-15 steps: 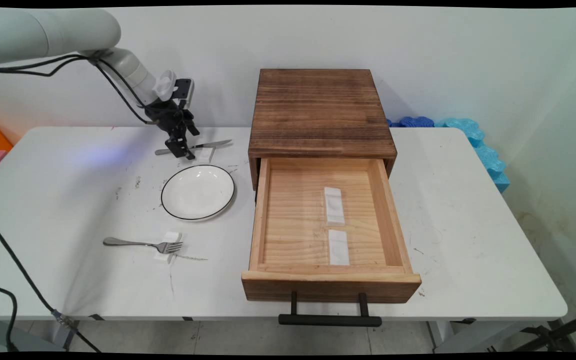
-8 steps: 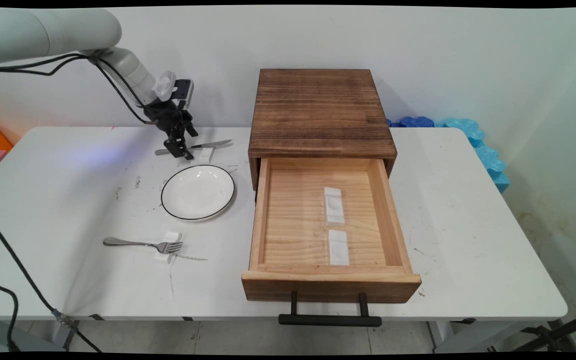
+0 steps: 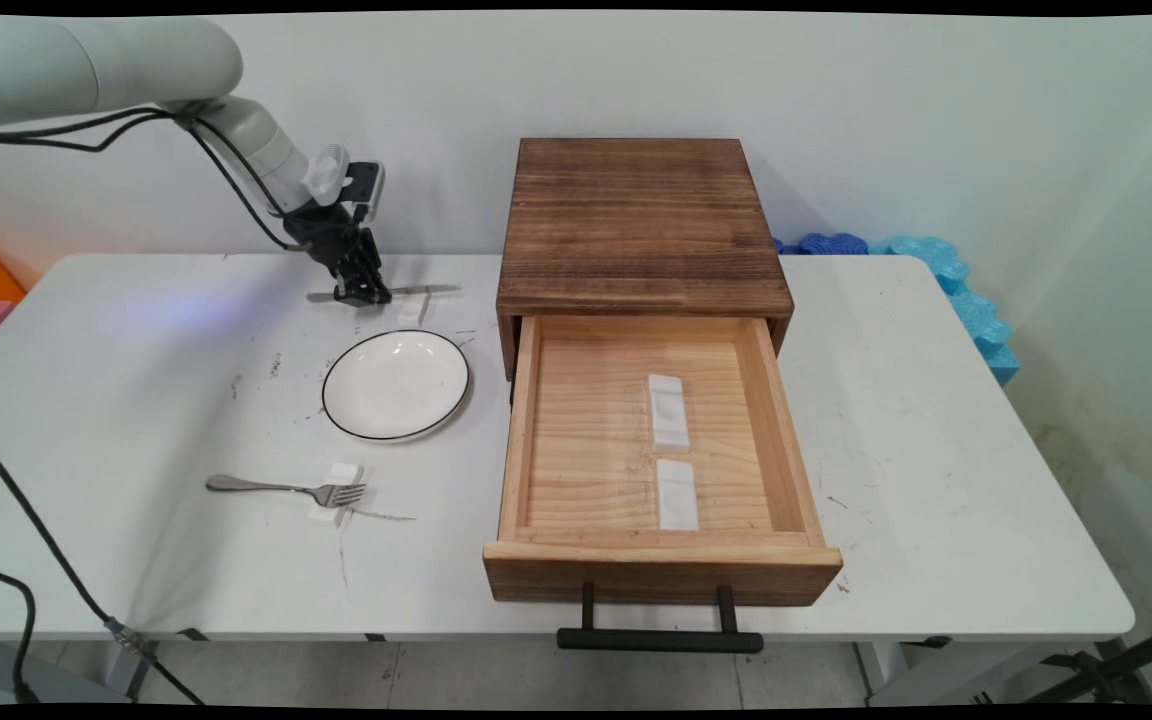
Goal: Place the picked object into the drawer
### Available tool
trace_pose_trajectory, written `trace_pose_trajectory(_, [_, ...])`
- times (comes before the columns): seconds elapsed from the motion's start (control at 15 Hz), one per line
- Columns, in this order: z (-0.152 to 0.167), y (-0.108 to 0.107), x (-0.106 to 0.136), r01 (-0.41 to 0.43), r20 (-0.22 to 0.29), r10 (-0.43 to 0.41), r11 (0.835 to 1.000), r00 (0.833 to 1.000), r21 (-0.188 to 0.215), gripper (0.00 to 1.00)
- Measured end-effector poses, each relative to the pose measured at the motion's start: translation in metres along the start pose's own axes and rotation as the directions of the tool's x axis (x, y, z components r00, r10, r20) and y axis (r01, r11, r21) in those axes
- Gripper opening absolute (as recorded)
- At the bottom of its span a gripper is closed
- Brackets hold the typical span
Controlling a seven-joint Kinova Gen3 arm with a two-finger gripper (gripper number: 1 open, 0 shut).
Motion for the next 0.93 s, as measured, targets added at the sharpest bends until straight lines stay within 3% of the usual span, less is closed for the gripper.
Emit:
trace_pose_trajectory(0.53, [-0.001,0.005,0.000,-0.001,0.011,0.001,1.000,1.000,-0.002,0.00])
trace_pose_trajectory(0.93, [-0.015,0.010,0.002,0.014,0.006,-0.014,1.000,1.000,0.027,0.00])
